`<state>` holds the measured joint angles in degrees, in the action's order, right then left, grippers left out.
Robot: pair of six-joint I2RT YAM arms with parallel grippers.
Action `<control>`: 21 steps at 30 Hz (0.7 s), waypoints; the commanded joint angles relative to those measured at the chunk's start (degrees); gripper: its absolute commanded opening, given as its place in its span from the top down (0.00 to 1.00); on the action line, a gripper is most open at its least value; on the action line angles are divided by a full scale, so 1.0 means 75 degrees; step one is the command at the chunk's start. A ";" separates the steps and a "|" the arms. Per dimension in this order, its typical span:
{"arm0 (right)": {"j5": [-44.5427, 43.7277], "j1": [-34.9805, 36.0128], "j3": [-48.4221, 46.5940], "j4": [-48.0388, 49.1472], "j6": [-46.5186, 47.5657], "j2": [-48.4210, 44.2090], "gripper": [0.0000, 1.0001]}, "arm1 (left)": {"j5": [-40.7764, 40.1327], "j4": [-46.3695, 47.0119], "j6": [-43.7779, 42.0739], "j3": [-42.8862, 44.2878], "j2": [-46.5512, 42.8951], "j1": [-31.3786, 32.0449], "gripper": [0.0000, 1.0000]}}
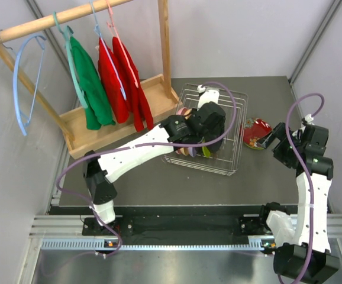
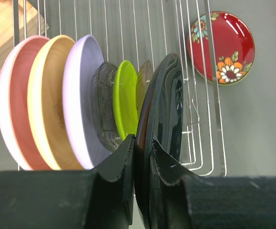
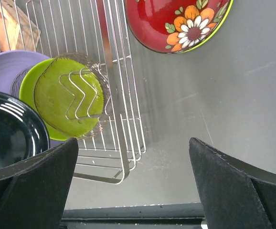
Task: Load the plates into the dish rack
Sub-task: Insert the plate into the dish rack.
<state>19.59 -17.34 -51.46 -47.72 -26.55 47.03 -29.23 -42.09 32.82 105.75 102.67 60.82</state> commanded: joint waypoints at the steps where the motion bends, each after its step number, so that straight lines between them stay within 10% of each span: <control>1: 0.0036 -0.0078 -0.0299 0.0023 0.0117 -0.0141 0.02 | -0.0742 -0.0423 -0.0145 0.0875 0.0453 0.0176 1.00; 21: 0.0200 -0.0090 -0.0135 0.0012 0.0106 -0.0200 0.02 | -0.1305 -0.0658 -0.0040 0.1848 0.1790 0.0247 1.00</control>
<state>20.25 -17.50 -51.44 -47.72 -26.55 46.85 -36.97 -48.14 31.99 116.46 115.79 62.57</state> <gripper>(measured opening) 0.982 0.179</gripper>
